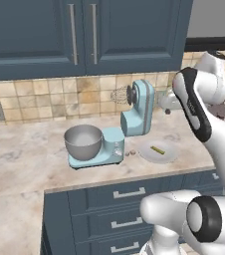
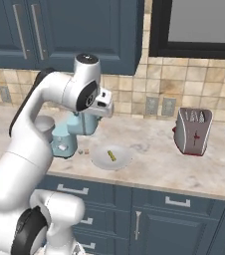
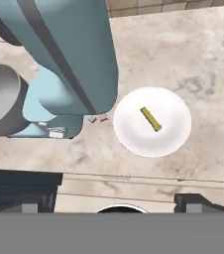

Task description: Add butter and sugar cubes to the stand mixer bowl and then turn on the stand mixer to begin making frosting.

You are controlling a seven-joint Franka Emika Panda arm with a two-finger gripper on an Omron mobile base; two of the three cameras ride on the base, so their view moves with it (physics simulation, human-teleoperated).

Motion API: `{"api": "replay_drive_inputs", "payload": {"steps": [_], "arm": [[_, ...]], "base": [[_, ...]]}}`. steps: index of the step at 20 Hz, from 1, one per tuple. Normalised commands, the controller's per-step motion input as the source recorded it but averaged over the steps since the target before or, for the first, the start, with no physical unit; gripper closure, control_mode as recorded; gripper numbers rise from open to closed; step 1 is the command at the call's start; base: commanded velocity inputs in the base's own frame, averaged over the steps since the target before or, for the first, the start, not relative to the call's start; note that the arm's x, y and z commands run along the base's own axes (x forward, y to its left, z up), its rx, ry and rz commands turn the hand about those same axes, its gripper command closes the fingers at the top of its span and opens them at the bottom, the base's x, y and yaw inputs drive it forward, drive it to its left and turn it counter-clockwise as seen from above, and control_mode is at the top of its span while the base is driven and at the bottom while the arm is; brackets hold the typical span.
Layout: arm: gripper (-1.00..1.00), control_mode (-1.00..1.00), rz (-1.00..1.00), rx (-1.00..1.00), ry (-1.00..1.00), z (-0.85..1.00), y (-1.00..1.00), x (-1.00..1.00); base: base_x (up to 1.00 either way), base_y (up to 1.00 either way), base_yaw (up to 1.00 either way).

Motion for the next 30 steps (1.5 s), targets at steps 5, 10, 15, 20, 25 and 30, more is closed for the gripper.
{"api": "replay_drive_inputs", "payload": {"steps": [5, 10, 15, 20, 25, 30], "arm": [[-1.00, -1.00, 0.16, 0.15, 0.00, -0.26, -0.60, 0.09], [-1.00, -1.00, 0.14, 0.01, 0.00, -0.53, -0.34, 0.25], [-1.00, -1.00, 0.13, 0.00, 0.00, -0.62, -0.27, 0.23], [-1.00, -1.00, 0.12, 0.00, 0.00, -0.64, -0.13, 0.20], [-1.00, -1.00, 0.08, 0.00, 0.00, -0.69, 0.28, 0.40], [-1.00, -1.00, 0.06, 0.00, 0.00, -0.63, 0.13, 0.47]], "base": [[0.00, 0.00, 0.00], [0.00, 0.00, 0.00], [0.00, 0.00, 0.00], [0.00, 0.00, 0.00], [0.00, 0.00, 0.00], [0.00, 0.00, 0.00]]}}
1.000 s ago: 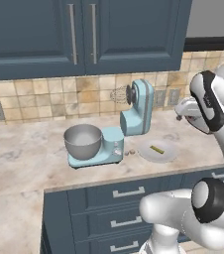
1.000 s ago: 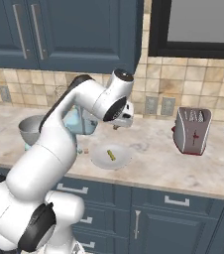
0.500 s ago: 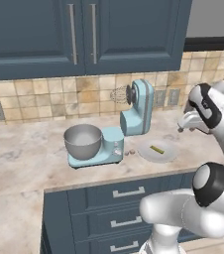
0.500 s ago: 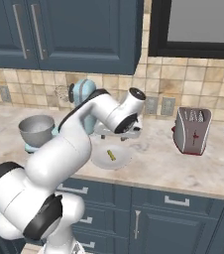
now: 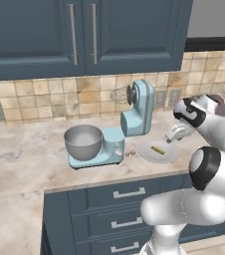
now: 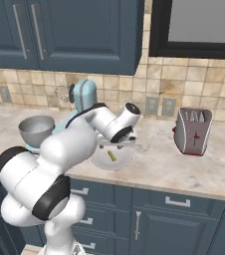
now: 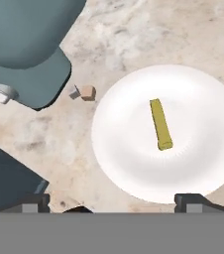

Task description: Add butter and sugar cubes to the stand mixer bowl and then turn on the stand mixer to begin making frosting.

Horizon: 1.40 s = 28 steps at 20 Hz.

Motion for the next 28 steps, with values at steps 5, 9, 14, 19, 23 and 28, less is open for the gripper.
{"api": "replay_drive_inputs", "payload": {"steps": [5, 9, 14, 19, 23, 28], "arm": [[-1.00, -1.00, 0.03, 0.00, 0.00, -0.48, 0.00, 0.35], [-1.00, -1.00, 0.00, 0.00, 0.00, -0.37, 0.01, 0.31], [-1.00, -1.00, 0.00, 0.00, -0.02, -0.32, 0.00, 0.15], [-1.00, -1.00, 0.01, 0.00, -0.02, -0.36, 0.00, 0.17], [-1.00, -1.00, 0.03, 0.00, -0.05, -0.32, 0.00, 0.22], [-1.00, -1.00, 0.04, 0.00, -0.03, -0.25, 0.00, 0.30]], "base": [[0.00, 0.00, 0.00], [0.00, 0.00, 0.00], [0.00, 0.00, 0.00], [0.00, 0.00, 0.00], [0.00, 0.00, 0.00], [0.00, 0.00, 0.00]]}}
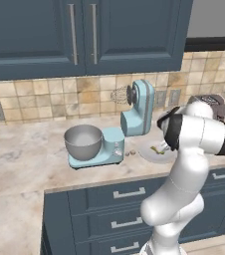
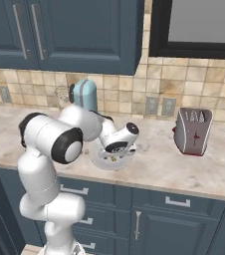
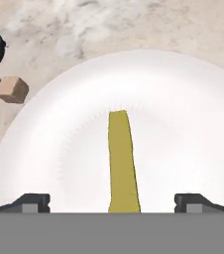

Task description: Add butter and sugar cubes to the stand mixer bowl and then turn on the stand mixer to begin making frosting.

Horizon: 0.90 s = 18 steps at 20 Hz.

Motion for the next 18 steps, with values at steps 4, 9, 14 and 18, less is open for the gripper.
{"api": "replay_drive_inputs", "payload": {"steps": [4, 9, 14, 18], "arm": [[-1.00, -1.00, 0.03, 0.00, 0.00, -0.25, 0.02, 0.35], [-1.00, -1.00, 0.04, 0.00, 0.00, -0.33, 0.00, 0.37], [-1.00, -1.00, 0.03, -0.01, 0.00, -0.42, 0.01, 0.15], [1.00, -1.00, 0.02, -0.07, -0.01, -0.67, 0.09, -0.04]], "base": [[0.00, 0.00, 0.00], [0.00, 0.00, 0.00], [0.00, 0.00, 0.00], [0.00, 0.00, 0.00]]}}
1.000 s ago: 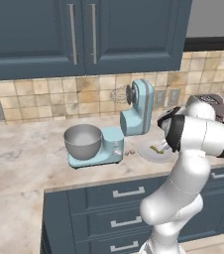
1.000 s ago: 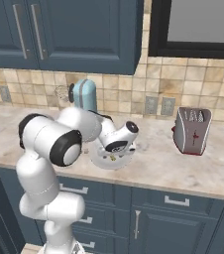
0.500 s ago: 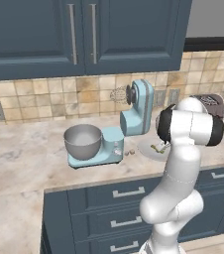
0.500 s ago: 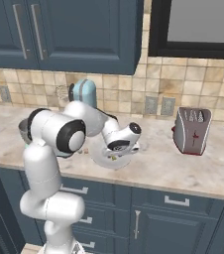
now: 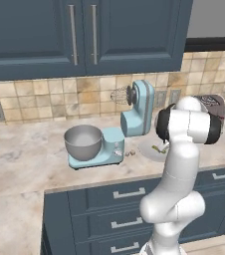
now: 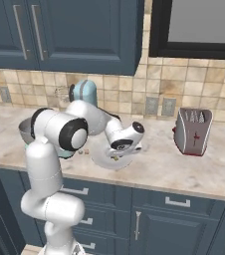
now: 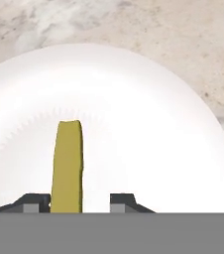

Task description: Add butter and sugar cubes to the stand mixer bowl and then turn on the stand mixer to begin making frosting.

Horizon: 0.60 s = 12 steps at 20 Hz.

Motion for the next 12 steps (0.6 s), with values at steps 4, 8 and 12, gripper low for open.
{"api": "replay_drive_inputs", "payload": {"steps": [4, 8, 12], "arm": [[1.00, -1.00, 0.01, -0.09, -0.03, -0.72, 0.20, -0.07], [1.00, -1.00, 0.00, -0.07, -0.08, -0.43, 0.14, -0.14], [1.00, -1.00, 0.00, 0.00, -0.08, 0.08, 0.04, -0.20]], "base": [[0.00, 0.00, 0.00], [0.00, 0.00, 0.00], [0.00, 0.00, 0.00]]}}
